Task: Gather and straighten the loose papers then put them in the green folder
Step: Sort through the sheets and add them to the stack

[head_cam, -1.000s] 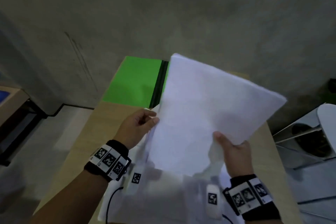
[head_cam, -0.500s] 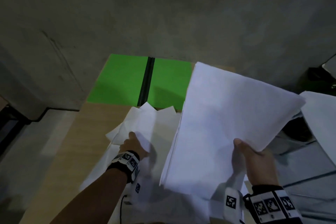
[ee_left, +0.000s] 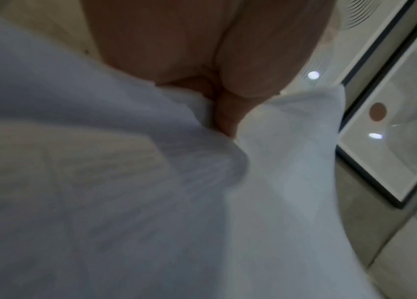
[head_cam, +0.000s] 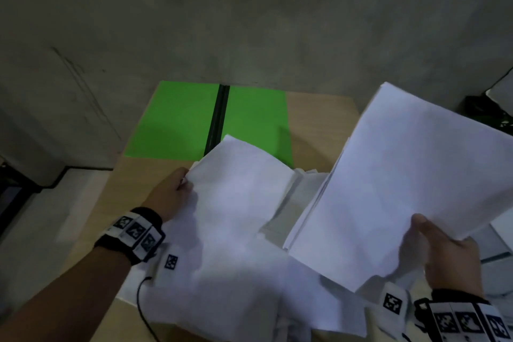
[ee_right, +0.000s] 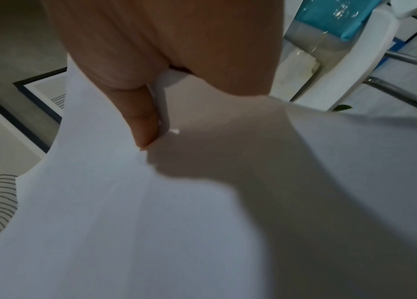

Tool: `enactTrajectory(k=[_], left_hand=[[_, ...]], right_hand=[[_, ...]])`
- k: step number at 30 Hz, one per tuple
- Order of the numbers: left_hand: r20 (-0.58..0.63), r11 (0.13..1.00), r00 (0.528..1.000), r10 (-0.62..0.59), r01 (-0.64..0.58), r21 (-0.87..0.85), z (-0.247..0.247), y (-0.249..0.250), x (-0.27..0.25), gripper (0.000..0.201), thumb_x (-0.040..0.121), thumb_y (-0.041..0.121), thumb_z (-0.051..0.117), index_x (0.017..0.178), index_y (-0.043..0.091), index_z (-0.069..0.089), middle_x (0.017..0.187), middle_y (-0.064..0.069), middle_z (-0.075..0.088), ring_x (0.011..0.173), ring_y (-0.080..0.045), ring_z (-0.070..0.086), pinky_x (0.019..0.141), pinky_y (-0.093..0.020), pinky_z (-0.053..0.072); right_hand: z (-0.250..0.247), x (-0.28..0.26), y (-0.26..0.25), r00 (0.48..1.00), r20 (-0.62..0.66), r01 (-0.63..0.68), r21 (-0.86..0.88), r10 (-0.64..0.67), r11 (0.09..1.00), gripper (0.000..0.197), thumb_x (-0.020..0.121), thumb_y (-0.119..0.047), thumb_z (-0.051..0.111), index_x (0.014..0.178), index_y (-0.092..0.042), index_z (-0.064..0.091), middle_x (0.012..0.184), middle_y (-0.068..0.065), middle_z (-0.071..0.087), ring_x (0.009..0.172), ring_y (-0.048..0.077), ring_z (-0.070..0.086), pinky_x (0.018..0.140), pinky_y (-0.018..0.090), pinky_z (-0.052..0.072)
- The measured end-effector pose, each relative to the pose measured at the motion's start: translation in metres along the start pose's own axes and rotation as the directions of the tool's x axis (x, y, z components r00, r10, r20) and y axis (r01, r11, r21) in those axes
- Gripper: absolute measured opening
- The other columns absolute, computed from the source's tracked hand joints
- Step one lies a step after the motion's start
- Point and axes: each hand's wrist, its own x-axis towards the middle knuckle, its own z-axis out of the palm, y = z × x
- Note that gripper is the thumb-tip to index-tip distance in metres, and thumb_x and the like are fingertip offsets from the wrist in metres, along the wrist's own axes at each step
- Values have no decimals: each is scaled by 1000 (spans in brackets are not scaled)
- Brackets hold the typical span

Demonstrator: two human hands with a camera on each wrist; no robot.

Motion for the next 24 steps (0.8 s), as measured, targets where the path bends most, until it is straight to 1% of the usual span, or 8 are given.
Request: enactTrajectory(k=[3, 6, 9, 12, 14, 17, 22, 24], left_hand=[[250, 966, 964, 89, -145, 214, -15, 13, 9, 21, 96, 10, 47, 80, 24, 47, 65, 5, 48, 63, -15, 48, 56, -25, 36], [503, 851, 864, 22, -280, 444, 1, 19, 16, 4, 93, 20, 50, 94, 19, 54, 91, -2, 61, 85, -22, 56, 71, -29, 41], [624, 644, 781, -30, -462, 609, 37, 14, 12, 29, 88, 29, 56, 115, 18, 57, 126, -7, 51, 113, -26, 51, 93, -34, 44], [619, 464, 784, -43, -533, 708, 60, 7, 5, 51, 82, 39, 61, 129, 21, 49, 137, -9, 37, 122, -32, 42, 96, -43, 41], [580, 489, 812, -60, -483, 726, 67, 8, 0, 51, 82, 36, 61, 130, 23, 46, 133, -8, 44, 121, -32, 46, 97, -45, 41], [530, 648, 844, -81, -360, 672, 67, 15, -8, 46, 82, 28, 61, 124, 25, 42, 112, -1, 56, 113, -31, 57, 98, -42, 44], [583, 748, 812, -29, -369, 552, 61, 23, -17, 38, 89, 22, 48, 127, 24, 44, 113, -4, 58, 102, -27, 57, 91, -37, 47], [582, 773, 813, -23, -355, 526, 57, 25, -19, 34, 92, 26, 48, 126, 20, 47, 119, -7, 59, 106, -27, 58, 91, -36, 48]], right_hand=[[-7, 1, 4, 1000, -23, -11, -14, 11, 1000, 34, 76, -33, 74, 101, -10, 66, 97, 14, 65, 88, 27, 59, 76, 39, 41], [-7, -1, 4, 1000, -25, -9, -15, 9, 1000, 33, 77, -30, 74, 101, -9, 66, 100, 15, 65, 90, 28, 60, 80, 40, 41], [-6, -3, 1, 1000, -16, 7, -31, -8, 999, 32, 80, -23, 72, 104, -3, 65, 102, 15, 64, 97, 27, 59, 82, 37, 41], [-8, -7, 0, 1000, -7, 10, -32, -10, 999, 32, 82, -20, 71, 105, 2, 65, 100, 16, 63, 95, 26, 57, 83, 35, 40], [-9, -8, 2, 1000, -13, 6, -39, -7, 999, 33, 82, -20, 71, 106, 1, 65, 101, 16, 63, 96, 25, 57, 84, 35, 40], [-11, -9, 7, 1000, -11, 1, -46, -1, 999, 36, 81, -22, 72, 108, 1, 64, 103, 16, 62, 98, 25, 56, 85, 37, 40], [-10, -12, 8, 1000, -16, 14, -47, -15, 999, 24, 81, -19, 72, 98, -3, 64, 101, 15, 62, 94, 23, 55, 81, 37, 39], [-11, -13, 6, 1000, -24, 12, -28, -12, 1000, 21, 82, -18, 72, 96, -6, 63, 101, 14, 61, 95, 23, 55, 81, 36, 38]])
